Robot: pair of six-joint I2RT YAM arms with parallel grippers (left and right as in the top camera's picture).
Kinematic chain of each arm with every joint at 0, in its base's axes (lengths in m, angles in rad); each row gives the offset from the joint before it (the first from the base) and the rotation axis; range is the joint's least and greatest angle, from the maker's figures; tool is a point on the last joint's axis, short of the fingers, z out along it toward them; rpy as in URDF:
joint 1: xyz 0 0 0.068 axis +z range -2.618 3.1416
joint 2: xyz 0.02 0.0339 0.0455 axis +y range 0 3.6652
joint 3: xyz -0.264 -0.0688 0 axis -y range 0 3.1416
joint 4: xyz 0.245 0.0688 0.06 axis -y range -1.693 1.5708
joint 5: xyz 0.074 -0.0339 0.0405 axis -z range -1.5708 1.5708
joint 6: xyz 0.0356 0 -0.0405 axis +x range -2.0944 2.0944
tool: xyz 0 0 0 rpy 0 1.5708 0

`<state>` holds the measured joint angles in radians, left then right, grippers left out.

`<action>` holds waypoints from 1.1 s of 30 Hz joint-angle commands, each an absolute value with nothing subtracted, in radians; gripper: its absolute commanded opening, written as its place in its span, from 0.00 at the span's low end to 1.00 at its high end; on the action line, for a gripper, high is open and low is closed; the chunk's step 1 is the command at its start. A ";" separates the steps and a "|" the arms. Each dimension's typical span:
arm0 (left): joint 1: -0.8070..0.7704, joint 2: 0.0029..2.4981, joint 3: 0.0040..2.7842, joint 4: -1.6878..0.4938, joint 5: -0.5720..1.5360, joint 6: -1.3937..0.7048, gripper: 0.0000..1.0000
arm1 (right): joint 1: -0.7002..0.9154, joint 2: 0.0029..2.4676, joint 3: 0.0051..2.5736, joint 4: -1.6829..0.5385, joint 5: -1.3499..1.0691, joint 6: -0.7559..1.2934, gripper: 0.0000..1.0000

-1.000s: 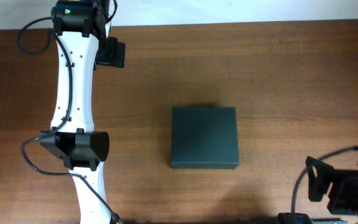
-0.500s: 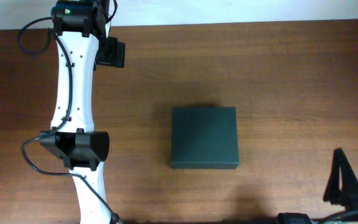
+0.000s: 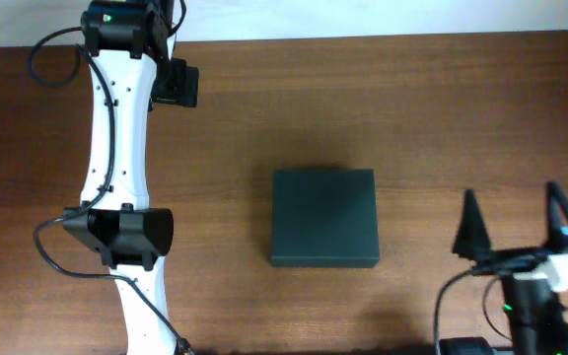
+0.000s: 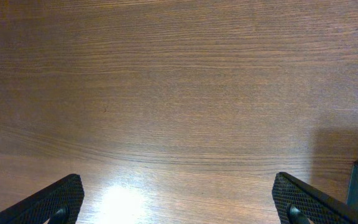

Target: Pack container

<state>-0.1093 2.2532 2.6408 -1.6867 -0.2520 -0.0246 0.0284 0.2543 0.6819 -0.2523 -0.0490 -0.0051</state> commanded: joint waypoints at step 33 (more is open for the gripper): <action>-0.103 2.230 2.654 -1.687 -0.266 -0.034 0.99 | 0.038 0.027 0.149 0.102 -0.031 -0.011 0.99</action>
